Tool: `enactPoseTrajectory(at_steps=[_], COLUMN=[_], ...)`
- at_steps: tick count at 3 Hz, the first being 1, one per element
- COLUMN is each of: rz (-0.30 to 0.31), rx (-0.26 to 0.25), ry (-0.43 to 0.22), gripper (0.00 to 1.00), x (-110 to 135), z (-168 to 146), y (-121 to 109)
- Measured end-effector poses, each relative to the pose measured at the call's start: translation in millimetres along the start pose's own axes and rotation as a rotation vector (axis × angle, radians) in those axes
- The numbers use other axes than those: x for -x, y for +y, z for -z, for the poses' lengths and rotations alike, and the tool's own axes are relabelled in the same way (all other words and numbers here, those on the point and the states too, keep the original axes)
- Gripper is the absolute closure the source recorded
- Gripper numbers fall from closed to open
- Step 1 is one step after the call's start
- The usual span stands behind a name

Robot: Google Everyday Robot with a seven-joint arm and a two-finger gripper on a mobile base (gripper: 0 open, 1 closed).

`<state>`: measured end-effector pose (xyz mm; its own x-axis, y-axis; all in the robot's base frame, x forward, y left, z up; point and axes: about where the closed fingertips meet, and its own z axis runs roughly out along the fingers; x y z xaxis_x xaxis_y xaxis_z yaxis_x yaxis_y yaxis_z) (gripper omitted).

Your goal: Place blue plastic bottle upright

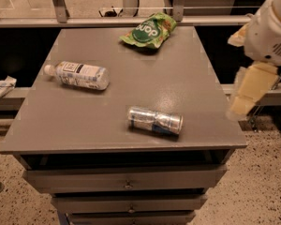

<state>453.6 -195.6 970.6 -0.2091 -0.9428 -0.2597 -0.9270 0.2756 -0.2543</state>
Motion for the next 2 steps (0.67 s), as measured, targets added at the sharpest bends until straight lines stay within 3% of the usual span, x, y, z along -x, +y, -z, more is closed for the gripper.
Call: enactPoseTrajectory(at_steps=[2], rz=[-0.025], rx=[-0.001], ry=[-0.157], gripper=[0.00], x=[117], z=[-67], y=[-31])
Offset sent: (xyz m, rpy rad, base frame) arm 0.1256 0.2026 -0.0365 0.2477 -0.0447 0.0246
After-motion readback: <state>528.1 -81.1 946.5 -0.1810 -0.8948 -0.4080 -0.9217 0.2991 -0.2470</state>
